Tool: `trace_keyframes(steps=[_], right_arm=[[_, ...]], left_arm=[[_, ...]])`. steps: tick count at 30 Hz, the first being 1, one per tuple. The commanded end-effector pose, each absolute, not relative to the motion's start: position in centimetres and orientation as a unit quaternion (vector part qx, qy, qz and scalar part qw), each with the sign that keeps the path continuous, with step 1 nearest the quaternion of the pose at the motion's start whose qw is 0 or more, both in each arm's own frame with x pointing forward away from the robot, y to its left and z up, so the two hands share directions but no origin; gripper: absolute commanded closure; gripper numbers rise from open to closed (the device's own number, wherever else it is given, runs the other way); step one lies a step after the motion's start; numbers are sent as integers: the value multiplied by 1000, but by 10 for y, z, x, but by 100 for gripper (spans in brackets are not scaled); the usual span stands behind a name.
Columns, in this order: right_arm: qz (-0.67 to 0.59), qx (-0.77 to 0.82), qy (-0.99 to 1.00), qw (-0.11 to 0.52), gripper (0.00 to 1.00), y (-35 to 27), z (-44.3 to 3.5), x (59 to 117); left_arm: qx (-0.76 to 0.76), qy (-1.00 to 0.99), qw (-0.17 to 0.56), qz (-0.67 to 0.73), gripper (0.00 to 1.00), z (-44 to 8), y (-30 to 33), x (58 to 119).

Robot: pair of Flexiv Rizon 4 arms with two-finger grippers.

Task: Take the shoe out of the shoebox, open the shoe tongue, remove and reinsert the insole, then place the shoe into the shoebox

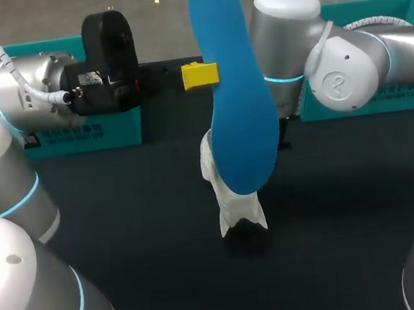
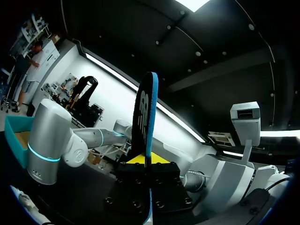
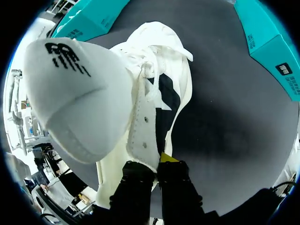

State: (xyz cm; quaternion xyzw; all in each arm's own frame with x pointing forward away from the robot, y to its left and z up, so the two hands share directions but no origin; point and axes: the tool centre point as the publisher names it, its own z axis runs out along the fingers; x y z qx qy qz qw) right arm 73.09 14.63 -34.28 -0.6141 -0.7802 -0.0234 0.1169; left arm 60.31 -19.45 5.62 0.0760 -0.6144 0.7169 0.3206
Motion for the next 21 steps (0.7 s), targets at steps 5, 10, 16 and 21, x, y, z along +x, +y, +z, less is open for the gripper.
trace_keyframes(steps=[5, 10, 16, 21], right_arm=[[-35, -619, -776, 116, 100, 155, -353, 738], [-36, -626, -771, 110, 100, 145, -361, 739], [-36, -637, -762, 113, 100, 140, -370, 740], [-30, -642, -756, 122, 100, 139, -379, 740]], left_arm=[[75, -613, 321, 718, 100, 56, -196, 603], [75, -613, 321, 718, 100, 56, -196, 603], [75, -613, 321, 718, 100, 56, -196, 603], [75, -613, 321, 718, 100, 56, -196, 603]])
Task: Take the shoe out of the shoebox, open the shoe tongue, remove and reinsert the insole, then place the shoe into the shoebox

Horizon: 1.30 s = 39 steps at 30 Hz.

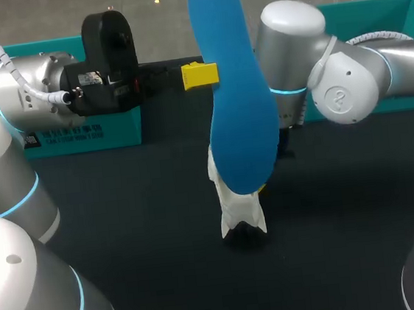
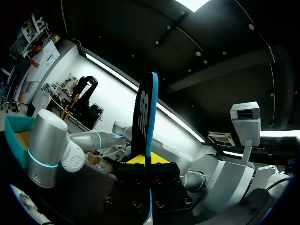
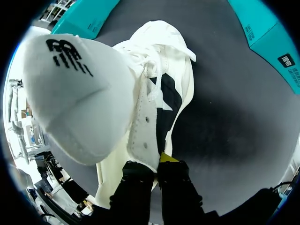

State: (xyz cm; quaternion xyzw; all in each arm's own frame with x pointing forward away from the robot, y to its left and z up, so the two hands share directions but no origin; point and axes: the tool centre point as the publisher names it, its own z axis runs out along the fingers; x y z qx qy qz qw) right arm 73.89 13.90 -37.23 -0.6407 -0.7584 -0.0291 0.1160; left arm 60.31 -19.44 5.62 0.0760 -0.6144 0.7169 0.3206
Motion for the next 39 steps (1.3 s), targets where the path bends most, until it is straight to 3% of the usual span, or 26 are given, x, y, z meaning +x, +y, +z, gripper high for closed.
trace_keyframes(steps=[1, 7, 8, 13, 29, 31, 39], right_arm=[[-30, -642, -756, 122, 100, 139, -379, 740], [-29, -643, -756, 123, 100, 139, -380, 740], [-54, -645, -746, 157, 0, 132, -353, 734], [-86, -644, -733, 203, 0, 125, -329, 730], [-80, -644, -734, 199, 0, 122, -321, 732], [-177, -603, -740, 240, 0, 122, -280, 743], [-190, -599, -742, 233, 0, 121, -275, 749]], left_arm=[[75, -613, 321, 718, 100, 56, -196, 603], [75, -613, 321, 718, 100, 56, -196, 603], [75, -613, 321, 718, 100, 56, -196, 603], [75, -613, 321, 718, 100, 56, -196, 603], [75, -613, 321, 718, 100, 56, -196, 603], [75, -613, 321, 718, 100, 56, -196, 603], [75, -613, 321, 718, 100, 56, -196, 603]])
